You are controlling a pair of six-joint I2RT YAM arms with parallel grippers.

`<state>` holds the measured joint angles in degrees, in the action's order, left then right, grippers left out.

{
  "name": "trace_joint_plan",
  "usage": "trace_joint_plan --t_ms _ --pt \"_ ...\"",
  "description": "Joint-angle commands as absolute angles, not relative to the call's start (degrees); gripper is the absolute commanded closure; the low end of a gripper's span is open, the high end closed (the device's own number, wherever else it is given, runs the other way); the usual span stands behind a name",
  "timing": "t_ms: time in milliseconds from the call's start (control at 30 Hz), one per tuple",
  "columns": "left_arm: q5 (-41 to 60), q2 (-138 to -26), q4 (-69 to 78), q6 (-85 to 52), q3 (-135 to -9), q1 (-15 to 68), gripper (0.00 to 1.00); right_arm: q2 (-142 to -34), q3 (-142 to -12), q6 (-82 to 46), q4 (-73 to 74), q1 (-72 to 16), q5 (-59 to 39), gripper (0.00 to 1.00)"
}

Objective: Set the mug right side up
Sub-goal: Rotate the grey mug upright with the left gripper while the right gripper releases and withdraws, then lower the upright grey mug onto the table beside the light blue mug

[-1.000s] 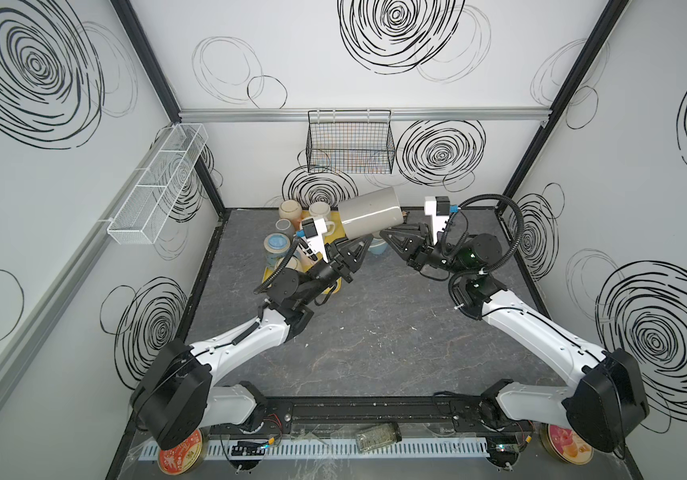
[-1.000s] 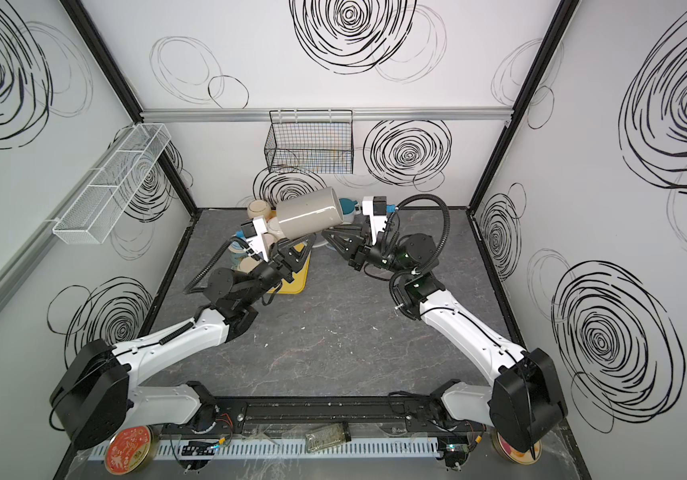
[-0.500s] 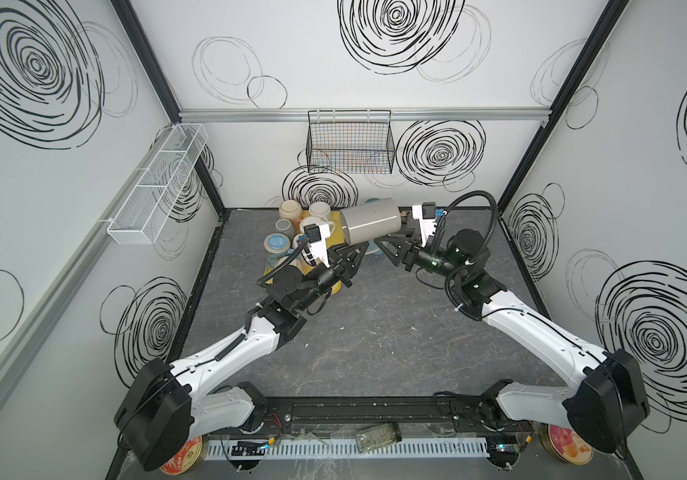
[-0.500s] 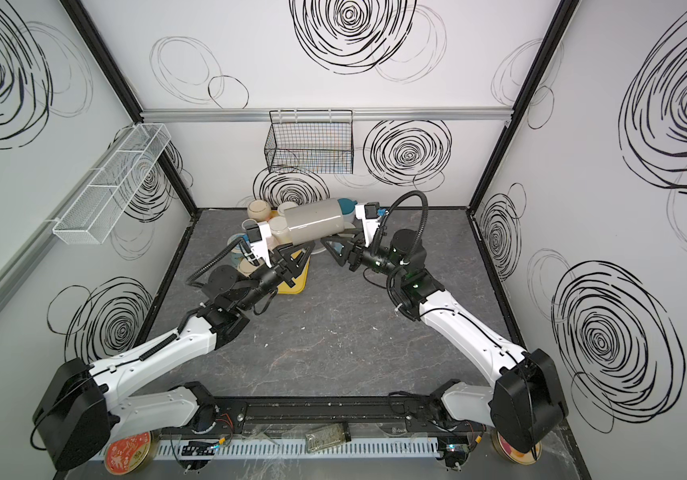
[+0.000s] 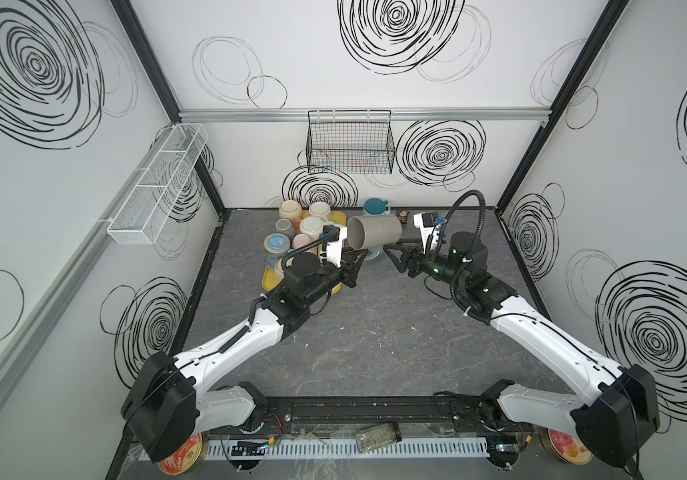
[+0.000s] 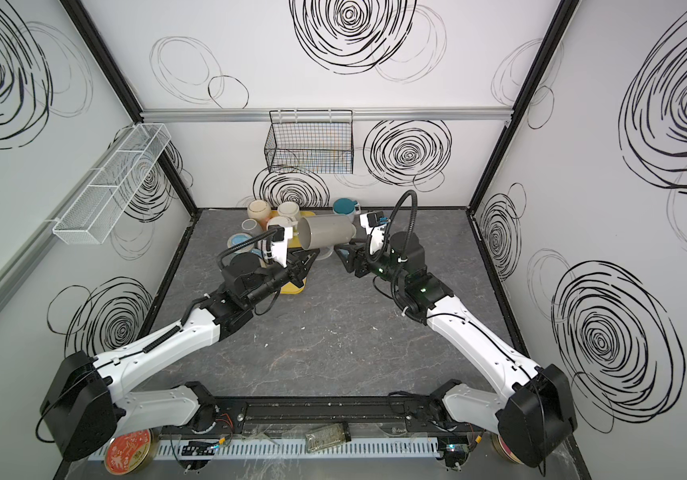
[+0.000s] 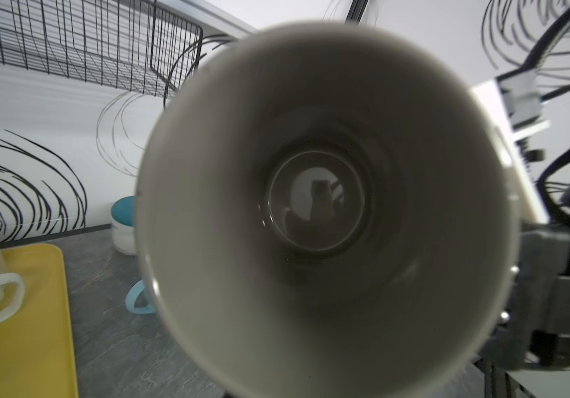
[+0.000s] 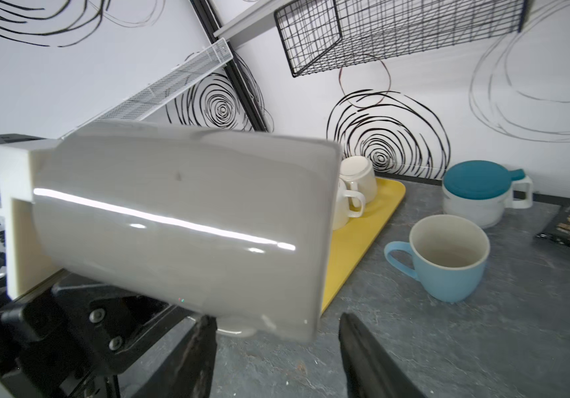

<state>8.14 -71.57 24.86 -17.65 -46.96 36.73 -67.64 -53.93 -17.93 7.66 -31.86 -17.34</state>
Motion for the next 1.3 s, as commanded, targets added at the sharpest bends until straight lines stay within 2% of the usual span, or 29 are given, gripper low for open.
trace_joint_plan --t_ms 0,233,567,900,1267 --pt "8.1 -73.6 20.3 -9.0 -52.4 37.2 1.00 -65.9 -55.7 -15.9 4.8 -30.4 -11.6 0.39" --pt "7.3 -81.4 6.0 3.0 -61.5 37.6 1.00 -65.8 -54.8 -16.9 -0.1 -26.6 -8.6 0.39" --pt "1.9 -94.6 -8.1 14.6 -73.3 38.1 1.00 -66.5 -51.7 -18.6 -1.7 -20.0 -12.0 0.39" --pt "-0.5 -106.8 -20.5 25.4 -86.9 36.7 1.00 -68.6 -50.4 -18.6 -1.5 -17.0 -14.1 0.39" --pt "-3.8 -114.2 -22.8 30.9 -93.4 36.0 1.00 -71.4 -50.4 -18.6 -0.4 -15.6 -16.1 0.39"
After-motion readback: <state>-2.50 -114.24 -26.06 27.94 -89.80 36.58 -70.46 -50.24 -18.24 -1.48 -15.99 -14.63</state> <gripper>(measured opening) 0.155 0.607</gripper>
